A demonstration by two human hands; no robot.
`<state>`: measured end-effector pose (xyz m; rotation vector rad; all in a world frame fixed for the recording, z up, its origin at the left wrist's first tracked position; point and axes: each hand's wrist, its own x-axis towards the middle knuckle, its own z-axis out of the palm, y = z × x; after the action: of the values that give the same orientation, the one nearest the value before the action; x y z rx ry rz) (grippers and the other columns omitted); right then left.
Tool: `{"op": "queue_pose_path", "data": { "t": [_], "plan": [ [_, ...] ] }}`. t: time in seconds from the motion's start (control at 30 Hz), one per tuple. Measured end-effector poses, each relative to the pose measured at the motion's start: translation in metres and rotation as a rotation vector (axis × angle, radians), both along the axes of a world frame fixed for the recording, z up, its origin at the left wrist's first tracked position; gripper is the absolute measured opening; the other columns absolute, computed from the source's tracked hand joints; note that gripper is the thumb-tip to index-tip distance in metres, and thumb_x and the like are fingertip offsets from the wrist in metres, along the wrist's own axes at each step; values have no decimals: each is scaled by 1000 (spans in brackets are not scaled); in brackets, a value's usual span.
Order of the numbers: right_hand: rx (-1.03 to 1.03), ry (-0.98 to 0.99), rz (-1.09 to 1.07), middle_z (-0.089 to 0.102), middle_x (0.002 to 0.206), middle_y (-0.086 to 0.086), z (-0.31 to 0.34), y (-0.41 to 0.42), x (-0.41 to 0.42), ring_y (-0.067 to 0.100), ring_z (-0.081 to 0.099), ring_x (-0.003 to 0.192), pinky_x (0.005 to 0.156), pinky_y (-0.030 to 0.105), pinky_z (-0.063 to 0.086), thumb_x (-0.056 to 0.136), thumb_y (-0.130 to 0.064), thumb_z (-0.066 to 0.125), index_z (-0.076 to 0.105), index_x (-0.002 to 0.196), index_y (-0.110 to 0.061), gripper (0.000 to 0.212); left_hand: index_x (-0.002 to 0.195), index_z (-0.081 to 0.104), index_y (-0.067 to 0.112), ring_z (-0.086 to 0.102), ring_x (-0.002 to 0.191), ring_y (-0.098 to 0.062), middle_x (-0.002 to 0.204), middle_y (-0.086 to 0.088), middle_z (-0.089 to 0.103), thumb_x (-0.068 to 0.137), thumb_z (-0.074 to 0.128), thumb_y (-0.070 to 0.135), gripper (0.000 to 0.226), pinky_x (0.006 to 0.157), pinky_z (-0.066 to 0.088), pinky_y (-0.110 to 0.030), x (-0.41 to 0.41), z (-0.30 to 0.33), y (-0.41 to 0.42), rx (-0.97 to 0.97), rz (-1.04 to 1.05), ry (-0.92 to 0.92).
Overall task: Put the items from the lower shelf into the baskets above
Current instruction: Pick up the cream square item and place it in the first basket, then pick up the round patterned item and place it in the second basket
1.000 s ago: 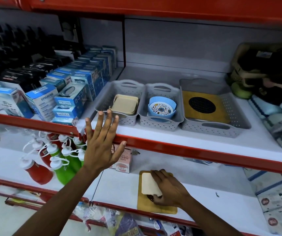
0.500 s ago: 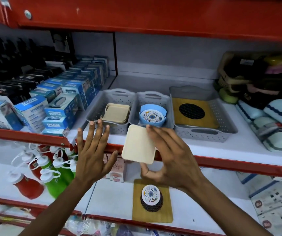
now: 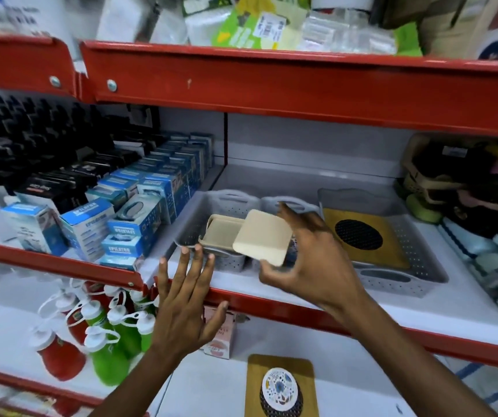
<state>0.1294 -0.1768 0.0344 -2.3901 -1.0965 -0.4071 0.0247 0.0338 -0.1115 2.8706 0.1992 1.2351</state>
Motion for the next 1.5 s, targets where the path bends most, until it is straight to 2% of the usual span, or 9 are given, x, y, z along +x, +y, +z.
{"op": "queue_pose_path", "data": {
  "t": [0.33,0.47,0.6,0.7,0.77,0.87,1.0,1.17,1.5],
  "plan": [
    [-367,90,97,72,107,7,6,110,72,24,62,92,75,37,53,66,-57,82,64,107,-16,61,151,32,13,18,154,-28,161,-11,29,88,44,56,77,121,15,-64,-1,0,2,10,-17,-24],
    [-422,125,164,73,106,2,2,117,77,20,64,88,77,37,55,73,-49,78,65,110,-19,49,150,33,13,17,154,-28,165,-6,20,85,47,56,80,123,10,-61,0,-1,2,34,-13,-34],
    [-459,144,215,63,87,-4,6,110,76,18,58,76,59,30,38,83,-41,73,58,95,-19,29,150,33,13,16,154,-28,167,-2,13,84,48,57,81,123,10,-61,2,-2,3,42,-7,-43],
    [-472,105,228,69,95,4,11,100,69,22,62,84,71,31,40,89,-44,67,57,100,-19,29,150,33,13,17,154,-28,167,-2,15,85,46,57,79,121,14,-64,2,-3,4,42,-1,-49],
    [-458,47,206,68,127,11,12,92,63,28,60,115,100,39,42,95,-49,60,53,131,-11,53,150,33,13,17,154,-28,167,-3,15,85,46,56,79,120,16,-65,2,-3,4,46,-6,-46],
    [-453,-11,189,17,169,7,12,73,47,24,12,155,127,44,1,97,-63,47,11,161,-18,87,149,35,12,19,153,-29,165,-6,22,85,47,54,77,119,18,-66,1,-3,4,39,-6,-48],
    [-425,-194,199,-21,168,1,-3,34,21,21,-27,152,124,53,-10,92,-78,35,-12,160,-28,96,147,40,10,18,154,-28,158,-14,34,88,43,56,75,121,16,-64,1,-3,3,13,-2,-46],
    [-403,-331,294,-7,170,8,-30,-14,-1,29,-14,155,123,62,-3,95,-73,36,8,162,-24,88,148,37,9,18,154,-29,158,-15,33,83,50,51,78,121,14,-64,3,-2,5,43,7,-72],
    [-590,-393,699,16,169,7,-176,-76,-5,24,6,157,127,42,8,106,-35,42,23,159,-15,60,150,33,9,15,154,-30,161,-17,25,87,48,52,78,121,14,-66,5,-6,3,51,28,-70]
  ]
}}
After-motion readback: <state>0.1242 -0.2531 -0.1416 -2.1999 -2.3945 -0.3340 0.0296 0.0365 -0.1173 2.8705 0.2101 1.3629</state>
